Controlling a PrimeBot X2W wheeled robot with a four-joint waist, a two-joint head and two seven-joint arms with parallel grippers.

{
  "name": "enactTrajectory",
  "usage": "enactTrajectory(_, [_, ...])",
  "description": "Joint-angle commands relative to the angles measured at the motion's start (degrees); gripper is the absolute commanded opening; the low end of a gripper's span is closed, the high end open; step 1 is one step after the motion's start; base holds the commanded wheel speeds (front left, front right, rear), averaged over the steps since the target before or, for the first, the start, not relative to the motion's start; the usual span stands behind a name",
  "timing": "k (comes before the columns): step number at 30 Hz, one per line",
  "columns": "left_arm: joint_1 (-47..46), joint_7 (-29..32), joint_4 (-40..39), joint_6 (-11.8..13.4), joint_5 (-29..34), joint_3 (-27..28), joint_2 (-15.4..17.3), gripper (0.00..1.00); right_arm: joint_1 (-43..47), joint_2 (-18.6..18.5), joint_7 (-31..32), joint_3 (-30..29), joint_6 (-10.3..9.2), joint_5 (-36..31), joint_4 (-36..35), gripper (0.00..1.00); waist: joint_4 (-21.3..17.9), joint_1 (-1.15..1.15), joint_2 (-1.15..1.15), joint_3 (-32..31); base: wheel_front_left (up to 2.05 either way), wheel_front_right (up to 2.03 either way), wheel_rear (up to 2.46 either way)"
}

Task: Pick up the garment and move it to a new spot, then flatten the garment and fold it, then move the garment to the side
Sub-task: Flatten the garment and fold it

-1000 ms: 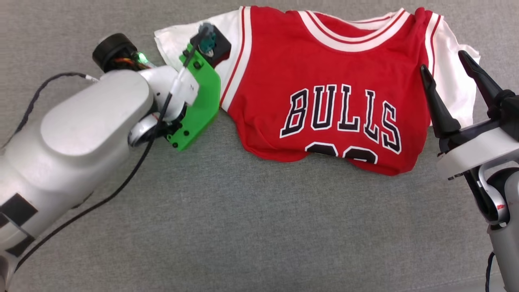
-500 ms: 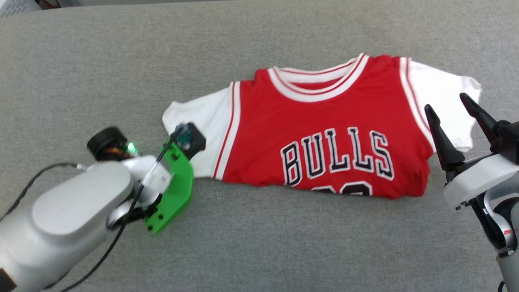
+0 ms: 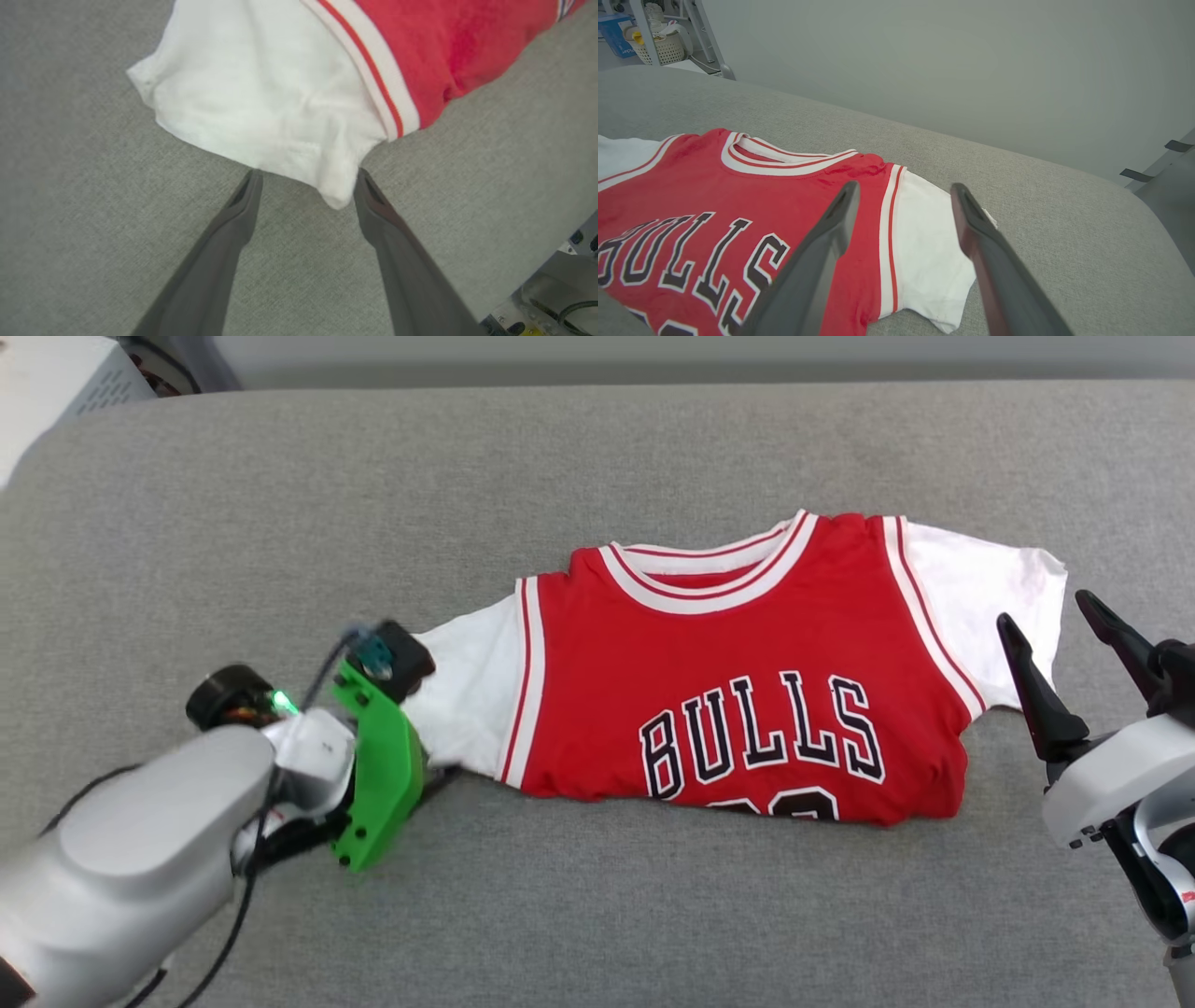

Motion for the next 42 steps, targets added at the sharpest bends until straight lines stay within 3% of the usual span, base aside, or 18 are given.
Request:
enactTrajectory(1, [-2.0, -0.8, -0.6, -0.1, -1.9, 1.4, 0.3, 1.0, 1.1, -0.2, 0.2, -0.4, -0.04, 0.7, -0.5, 1.0, 1.2, 0.0, 0.37, -1.4, 0.0, 0.0, 0.0])
enactTrajectory(7, [-8.3, -2.1, -1.2, 0.2, -4.8, 6.8, 3.3, 1.0, 1.8, 0.2, 0.7, -0.9, -0.04, 0.8, -1.7, 1.0, 1.2, 0.0, 0.37, -1.4, 0.0, 0.0, 0.0])
enactTrajectory(14, [-14.5, 0.8, 4.0, 1.3, -7.6, 10.0, 1.1, 1.0, 1.0, 0.8, 0.8, -1.4, -0.04, 0.3, -2.9, 1.0, 0.0, 0.0, 0.37, 1.3, 0.0, 0.0, 0.0])
enactTrajectory(25, [-17.8, 14.9, 13.0, 0.3, -10.8, 4.9, -4.0, 1.0, -0.9, 1.3, 1.7, -1.5, -0.04, -0.2, -3.9, 1.0, -1.9, 0.0, 0.37, 5.7, 0.0, 0.0, 0.0])
enactTrajectory(39, [-13.9, 18.7, 19.1, -0.1, -7.0, -0.9, -6.6, 1.0, -3.0, 1.6, 2.0, -1.3, -0.04, -0.5, -3.5, 1.0, -3.2, 0.0, 0.37, 8.9, 0.0, 0.0, 0.0])
enactTrajectory(40, [-13.4, 18.5, 19.1, -0.1, -6.8, -1.1, -6.5, 0.36, -3.3, 1.6, 2.0, -1.3, -0.04, -0.5, -3.4, 1.0, -3.2, 0.0, 0.37, 8.9, 0.0, 0.0, 0.0])
enactTrajectory(41, [-13.1, 18.3, 19.0, -0.1, -6.9, -1.2, -6.5, 0.0, -3.5, 1.6, 2.1, -1.2, -0.04, -0.5, -3.3, 1.0, -3.2, 0.0, 0.37, 8.9, 0.0, 0.0, 0.0])
enactTrajectory(42, [-12.8, 17.9, 18.7, -0.1, -6.6, -1.4, -6.4, 0.0, -3.8, 1.6, 2.1, -1.1, -0.04, -0.4, -3.2, 1.0, -3.3, 0.0, 0.37, 8.8, 0.0, 0.0, 0.0])
